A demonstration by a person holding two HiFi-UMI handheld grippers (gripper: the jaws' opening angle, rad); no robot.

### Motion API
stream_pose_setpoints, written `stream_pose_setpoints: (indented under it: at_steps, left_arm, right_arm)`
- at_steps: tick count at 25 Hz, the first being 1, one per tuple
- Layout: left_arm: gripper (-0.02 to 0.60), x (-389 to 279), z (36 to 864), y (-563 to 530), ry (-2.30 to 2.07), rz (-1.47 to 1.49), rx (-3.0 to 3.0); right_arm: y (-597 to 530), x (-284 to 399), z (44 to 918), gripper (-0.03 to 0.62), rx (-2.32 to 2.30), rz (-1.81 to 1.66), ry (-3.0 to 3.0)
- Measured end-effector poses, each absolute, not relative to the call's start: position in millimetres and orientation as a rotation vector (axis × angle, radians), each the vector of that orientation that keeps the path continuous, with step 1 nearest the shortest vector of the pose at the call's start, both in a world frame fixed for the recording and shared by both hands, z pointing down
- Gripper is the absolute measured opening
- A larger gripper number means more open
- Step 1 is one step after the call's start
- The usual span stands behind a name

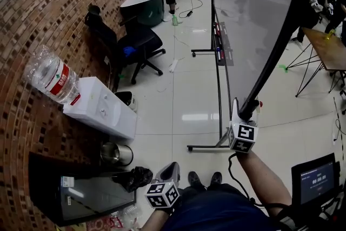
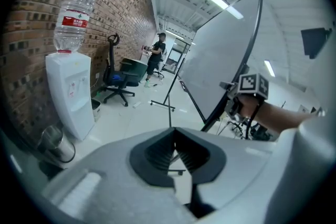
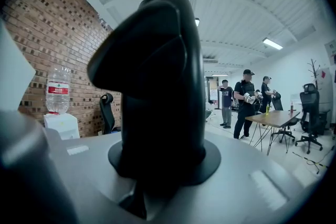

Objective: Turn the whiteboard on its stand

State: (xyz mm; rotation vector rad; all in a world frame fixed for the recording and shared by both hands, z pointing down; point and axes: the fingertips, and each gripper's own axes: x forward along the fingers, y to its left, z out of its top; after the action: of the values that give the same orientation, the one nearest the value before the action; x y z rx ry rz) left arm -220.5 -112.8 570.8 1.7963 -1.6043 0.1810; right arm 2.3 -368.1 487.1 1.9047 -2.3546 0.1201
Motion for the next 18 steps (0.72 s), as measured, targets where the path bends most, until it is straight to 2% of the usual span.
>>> stream_pose_setpoints:
  at_steps: [8, 18]
  left_arm:
    - [0.006, -205, 573, -64, -1.675, 0.278, 1.726]
    - [0.006, -195, 581, -40, -1.638, 0.201, 1.757]
  right_arm:
    - [-337, 4, 477, 0.117, 1.891, 0.12, -2.363]
    - [-333, 87, 492, 0.098, 1.86, 0.123, -2.378]
